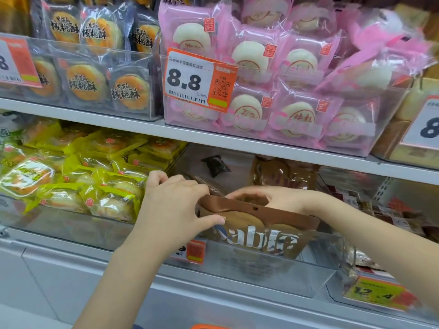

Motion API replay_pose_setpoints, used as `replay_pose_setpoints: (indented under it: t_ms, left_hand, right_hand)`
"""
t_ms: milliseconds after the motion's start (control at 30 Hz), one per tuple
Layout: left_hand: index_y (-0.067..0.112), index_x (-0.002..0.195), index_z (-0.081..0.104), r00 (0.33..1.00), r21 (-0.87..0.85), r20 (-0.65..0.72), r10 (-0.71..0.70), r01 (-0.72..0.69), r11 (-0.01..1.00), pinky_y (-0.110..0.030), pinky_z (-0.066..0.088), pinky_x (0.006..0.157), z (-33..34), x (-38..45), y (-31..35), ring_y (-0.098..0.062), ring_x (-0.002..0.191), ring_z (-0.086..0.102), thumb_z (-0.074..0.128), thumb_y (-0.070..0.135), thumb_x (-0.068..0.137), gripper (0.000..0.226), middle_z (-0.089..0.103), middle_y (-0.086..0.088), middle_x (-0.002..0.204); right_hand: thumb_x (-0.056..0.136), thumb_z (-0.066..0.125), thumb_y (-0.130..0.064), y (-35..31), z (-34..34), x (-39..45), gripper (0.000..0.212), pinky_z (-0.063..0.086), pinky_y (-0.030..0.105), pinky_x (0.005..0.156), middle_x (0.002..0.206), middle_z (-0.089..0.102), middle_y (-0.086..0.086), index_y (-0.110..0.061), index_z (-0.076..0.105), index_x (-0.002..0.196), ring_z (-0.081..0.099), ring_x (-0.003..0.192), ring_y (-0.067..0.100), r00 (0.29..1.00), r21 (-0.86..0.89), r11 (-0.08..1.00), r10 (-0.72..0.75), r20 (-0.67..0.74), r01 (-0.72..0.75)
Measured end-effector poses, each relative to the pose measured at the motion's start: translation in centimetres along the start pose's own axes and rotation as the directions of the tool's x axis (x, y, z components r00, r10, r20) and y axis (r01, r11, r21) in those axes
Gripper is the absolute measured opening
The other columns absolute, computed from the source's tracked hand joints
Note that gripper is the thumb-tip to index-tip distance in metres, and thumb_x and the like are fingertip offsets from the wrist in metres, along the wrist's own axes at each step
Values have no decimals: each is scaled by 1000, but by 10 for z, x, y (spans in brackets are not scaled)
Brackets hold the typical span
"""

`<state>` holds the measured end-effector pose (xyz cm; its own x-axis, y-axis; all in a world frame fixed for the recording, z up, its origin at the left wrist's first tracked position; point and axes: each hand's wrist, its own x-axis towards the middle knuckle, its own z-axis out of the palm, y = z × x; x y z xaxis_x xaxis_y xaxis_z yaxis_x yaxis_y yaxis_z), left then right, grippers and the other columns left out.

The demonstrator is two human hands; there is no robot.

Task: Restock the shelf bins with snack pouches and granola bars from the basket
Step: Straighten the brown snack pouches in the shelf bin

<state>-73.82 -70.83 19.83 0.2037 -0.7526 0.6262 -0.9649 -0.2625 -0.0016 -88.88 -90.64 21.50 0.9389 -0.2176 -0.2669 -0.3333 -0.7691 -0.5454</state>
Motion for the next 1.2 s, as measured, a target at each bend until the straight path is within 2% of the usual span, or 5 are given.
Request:
replay_pose_setpoints:
  t_ms: [200,433,667,767,1200]
  left_hand:
    - [34,60,54,1000,-46,-7,7,-7,999,-31,14,67,0,-2,-1,-8,63,48,37,78,65,47,48,17,55]
    - [36,65,59,1000,-61,-11,16,-17,998,-32,20,71,3,-5,-1,-6,67,50,35,76,68,47,52,21,60]
    - [38,61,56,999,-78,-28,17,-19,997,-32,20,71,2,-3,0,-4,67,48,36,76,68,43,51,22,60]
    - [37,60,55,999,-77,-30,15,-17,997,-33,19,70,2,-2,0,-5,66,47,36,75,68,43,51,21,59]
    - [35,61,54,999,-69,-32,12,-14,998,-31,18,71,4,-4,-1,-5,67,45,36,75,69,45,50,20,60]
  right_hand:
    - [89,66,-30,3,1,24,68,38,-3,70,130,33,-22,-44,27,143,47,110,2,985,-83,994,57,-165,-72]
    - [93,53,-33,14,7,55,34,55,33,76,111,64,1,-24,52,126,65,93,20,873,-246,943,82,-481,-225]
    - [100,47,-17,30,-6,80,11,59,28,72,102,64,14,-13,53,91,70,77,17,817,398,914,289,-499,-81]
    - [98,49,-13,42,-13,97,17,59,26,72,111,65,19,-5,56,112,69,69,10,753,517,856,349,-557,-13]
    - [98,52,-21,45,-17,112,27,59,42,79,108,65,18,-12,50,123,72,77,31,699,626,775,494,-517,-85]
